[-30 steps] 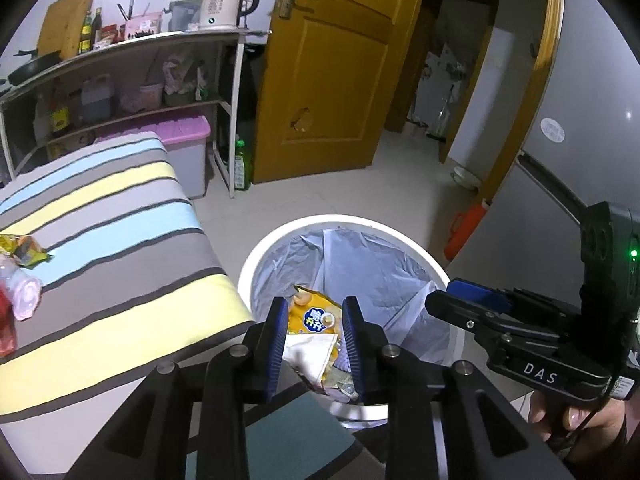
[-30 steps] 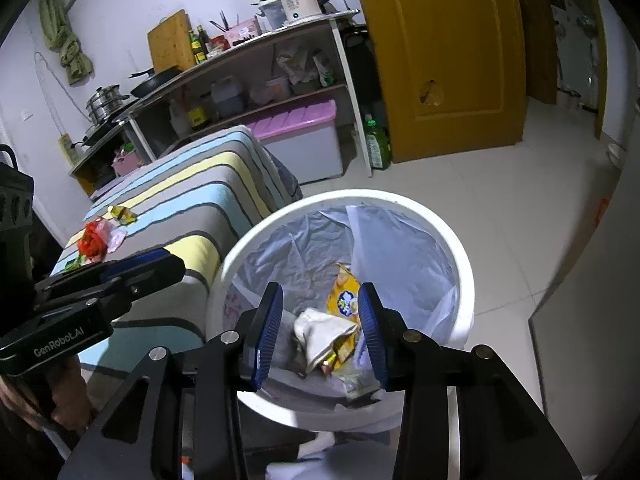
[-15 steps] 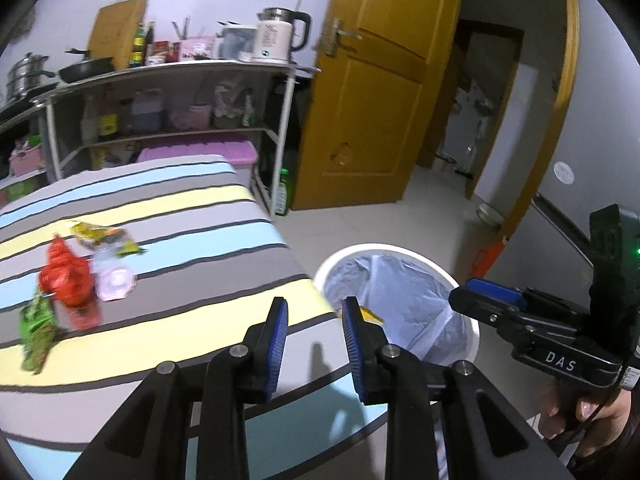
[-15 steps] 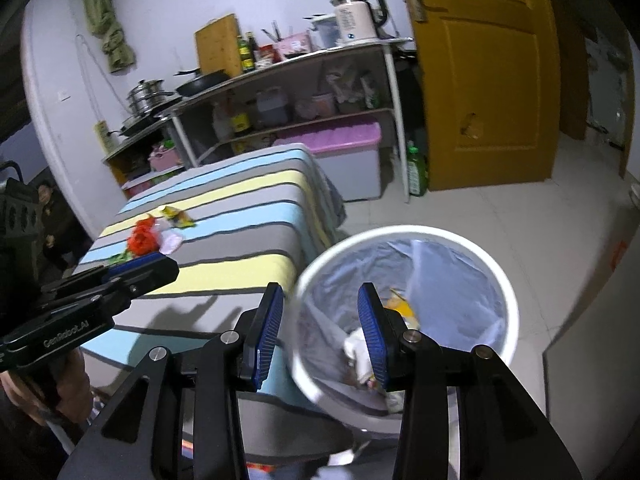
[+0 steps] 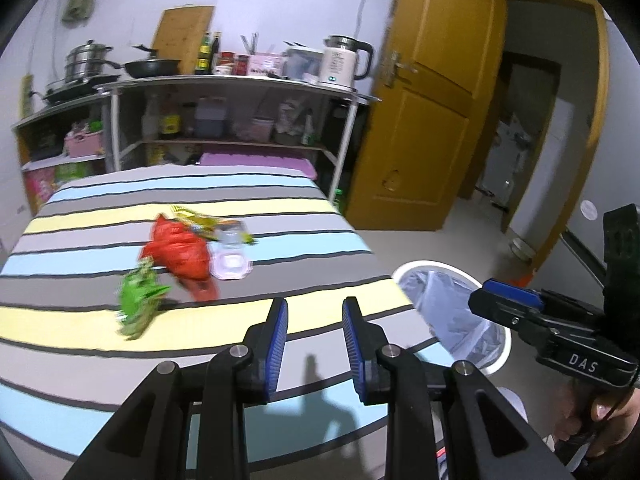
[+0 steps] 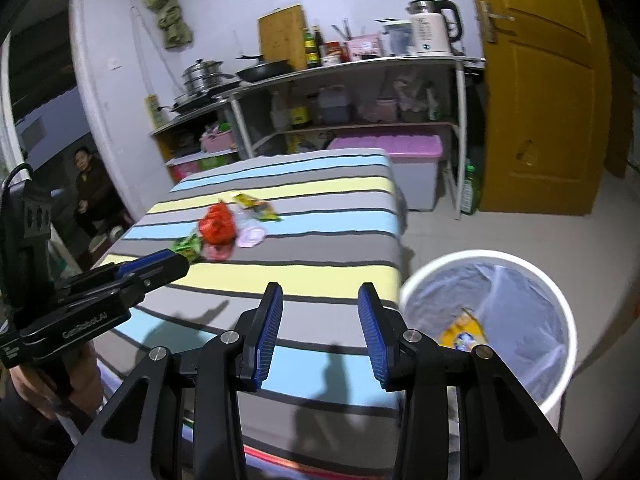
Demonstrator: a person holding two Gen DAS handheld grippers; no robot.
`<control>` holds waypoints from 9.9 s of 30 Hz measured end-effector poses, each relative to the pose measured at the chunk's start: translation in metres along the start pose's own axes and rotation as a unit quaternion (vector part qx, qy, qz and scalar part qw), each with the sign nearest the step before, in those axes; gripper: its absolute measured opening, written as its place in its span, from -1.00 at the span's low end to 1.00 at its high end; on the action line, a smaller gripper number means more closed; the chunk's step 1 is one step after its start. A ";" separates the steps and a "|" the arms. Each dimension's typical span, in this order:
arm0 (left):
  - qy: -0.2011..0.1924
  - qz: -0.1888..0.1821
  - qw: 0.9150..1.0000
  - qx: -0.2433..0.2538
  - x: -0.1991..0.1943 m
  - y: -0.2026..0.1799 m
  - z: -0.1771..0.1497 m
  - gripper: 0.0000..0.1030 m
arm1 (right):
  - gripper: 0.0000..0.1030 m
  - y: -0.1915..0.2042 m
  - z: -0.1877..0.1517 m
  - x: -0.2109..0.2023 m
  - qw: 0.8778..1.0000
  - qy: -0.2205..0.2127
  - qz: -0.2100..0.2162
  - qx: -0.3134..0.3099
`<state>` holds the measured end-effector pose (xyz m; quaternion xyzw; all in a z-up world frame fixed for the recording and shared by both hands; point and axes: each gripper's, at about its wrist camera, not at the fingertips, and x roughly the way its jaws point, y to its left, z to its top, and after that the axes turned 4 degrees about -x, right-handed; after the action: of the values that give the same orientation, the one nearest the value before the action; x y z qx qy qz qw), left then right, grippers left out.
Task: Collect trash
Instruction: 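Move back to the table and grasp the green snack bag with the left tool, then hold the green bag in the left tool while the right tool grasps the second clear cup, then carry the green snack bag and clear cup toward the trash bin with both tools, then open both tools to drop the green bag and clear cup into the bin, then move both tools back over the bed toward the red bag and yellow wrapper, then grasp the red plastic bag with the left tool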
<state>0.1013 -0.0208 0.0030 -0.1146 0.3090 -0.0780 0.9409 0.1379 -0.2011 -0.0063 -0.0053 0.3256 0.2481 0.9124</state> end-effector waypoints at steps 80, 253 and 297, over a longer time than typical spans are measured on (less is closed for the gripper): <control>0.025 0.078 0.990 -0.115 0.037 0.127 0.014 -0.36 | -0.42 0.069 0.058 0.146 0.996 0.054 0.057 -0.050; -0.028 0.068 0.994 -0.086 0.014 0.076 0.034 0.01 | -0.18 0.027 0.036 0.045 0.998 0.000 0.029 -0.057; 0.013 0.118 0.986 -0.115 0.079 0.138 0.039 -0.29 | -0.18 0.061 0.078 0.182 0.986 0.062 0.076 -0.133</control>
<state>0.1982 0.1011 -0.0470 -0.1840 0.3396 0.0679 0.9199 0.2773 -0.0521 -0.0443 -0.1177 0.3453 0.3567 0.8601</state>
